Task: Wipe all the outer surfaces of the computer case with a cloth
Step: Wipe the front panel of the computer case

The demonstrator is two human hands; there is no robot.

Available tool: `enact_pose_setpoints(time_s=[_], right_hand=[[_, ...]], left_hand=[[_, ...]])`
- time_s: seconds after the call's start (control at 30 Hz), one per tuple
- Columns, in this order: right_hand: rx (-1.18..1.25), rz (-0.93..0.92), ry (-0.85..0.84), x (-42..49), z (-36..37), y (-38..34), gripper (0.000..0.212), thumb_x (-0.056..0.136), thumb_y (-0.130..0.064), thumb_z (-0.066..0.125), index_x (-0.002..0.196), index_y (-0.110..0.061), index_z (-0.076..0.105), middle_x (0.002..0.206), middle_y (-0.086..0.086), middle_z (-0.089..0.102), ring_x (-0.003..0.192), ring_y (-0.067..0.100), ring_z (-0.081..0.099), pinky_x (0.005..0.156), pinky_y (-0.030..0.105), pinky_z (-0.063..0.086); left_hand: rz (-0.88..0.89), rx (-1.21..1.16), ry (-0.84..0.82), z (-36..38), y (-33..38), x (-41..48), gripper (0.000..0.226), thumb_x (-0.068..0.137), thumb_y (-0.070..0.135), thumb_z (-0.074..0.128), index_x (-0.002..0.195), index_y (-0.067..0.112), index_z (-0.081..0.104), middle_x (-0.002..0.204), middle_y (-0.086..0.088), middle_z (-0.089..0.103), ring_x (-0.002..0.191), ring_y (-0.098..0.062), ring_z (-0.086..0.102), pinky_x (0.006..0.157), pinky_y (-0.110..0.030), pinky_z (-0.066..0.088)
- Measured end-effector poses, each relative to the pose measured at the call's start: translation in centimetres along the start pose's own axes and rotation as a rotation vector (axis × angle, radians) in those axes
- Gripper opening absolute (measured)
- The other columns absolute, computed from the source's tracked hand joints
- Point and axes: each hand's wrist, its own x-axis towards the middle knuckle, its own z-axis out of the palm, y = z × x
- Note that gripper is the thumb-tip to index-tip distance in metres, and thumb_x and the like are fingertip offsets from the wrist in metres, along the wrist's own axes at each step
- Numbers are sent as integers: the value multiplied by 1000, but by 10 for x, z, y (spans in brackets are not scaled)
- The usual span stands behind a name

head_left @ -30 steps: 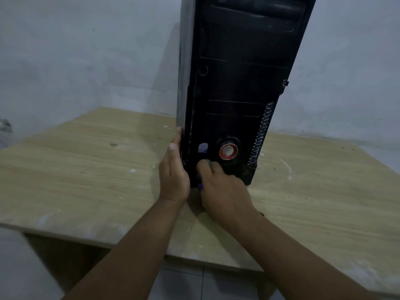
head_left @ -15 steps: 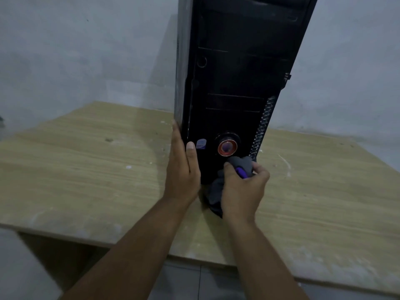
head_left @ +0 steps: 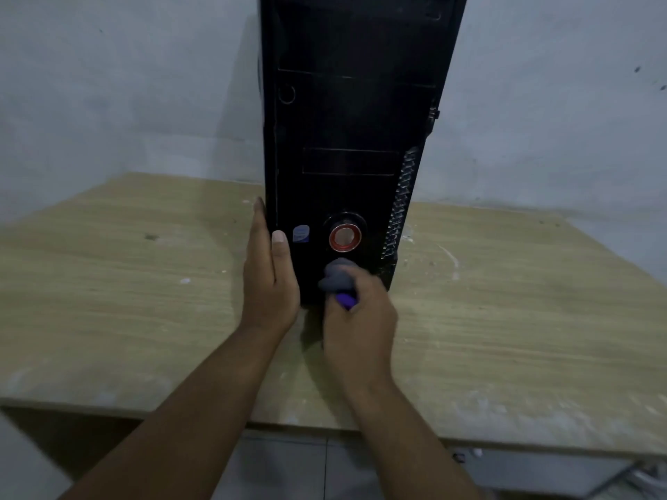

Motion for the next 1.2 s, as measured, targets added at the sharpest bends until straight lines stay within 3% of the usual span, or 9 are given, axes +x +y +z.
enact_pose_setpoints(time_s=[0.03,0.2,0.27,0.37,0.43,0.63,0.87,1.03,1.2], right_hand=[[-37,-23,-48,-2,1,2,33,80,6,63,95,-23,71,108,-4,64,100,1,59,97,25,49],[85,113,104,4,4,6,32,81,-26,58,108,-43,64,107,-1,63,94,31,66,81,55,57],[116,124,185,2,5,2,32,88,-18,62,116,-34,65,114,-10,57,101,15,64,90,42,56],[-26,66,146,-3,7,-1,38,89,-2,64,125,-16,64,118,-5,52,96,-12,49,91,-2,34],[-139,30,46,-8,11,-3,42,87,0,65,126,-16,64,120,-2,52,97,-9,45,89,-6,29],[-186,-90,-286,-8,11,-11,50,88,3,60,132,-20,61,123,-1,54,110,3,52,100,7,38],[-151,-121,-86,-5,10,-4,50,88,5,61,134,-14,59,119,-5,47,105,-7,43,96,-2,30],[-422,-269,-423,-3,19,-7,53,83,4,55,131,-17,57,123,1,43,116,18,44,100,34,46],[-462,-239,-468,6,0,-8,53,80,3,61,129,-16,60,122,3,46,113,18,47,96,33,48]], left_hand=[[0,-1,1,0,0,0,58,106,32,26,160,12,18,165,3,25,148,2,22,114,-6,19],[-6,-4,-17,-1,0,-2,58,106,35,26,160,15,17,165,4,23,149,1,20,115,-7,18],[-7,-4,-15,-1,0,-1,59,105,35,26,160,15,16,166,3,22,150,-1,19,119,-12,17],[-7,-18,-22,-1,0,-1,60,105,35,26,160,13,16,166,2,21,152,-3,18,123,-21,17],[-3,-28,-18,-1,-1,0,59,105,34,26,160,13,17,166,1,22,152,-5,19,124,-29,19],[-33,-156,-10,-4,-5,1,58,104,35,28,158,14,25,164,1,28,151,-7,25,124,-42,23],[-95,-321,-19,-7,-11,7,67,100,50,25,157,14,28,162,0,33,150,-11,28,125,-44,20],[-192,-407,9,-9,-10,8,70,93,56,33,154,21,35,158,-1,41,147,-17,36,123,-44,25],[-86,-166,11,-7,1,0,61,103,40,26,158,14,26,162,-5,33,150,-12,29,123,-37,25]])
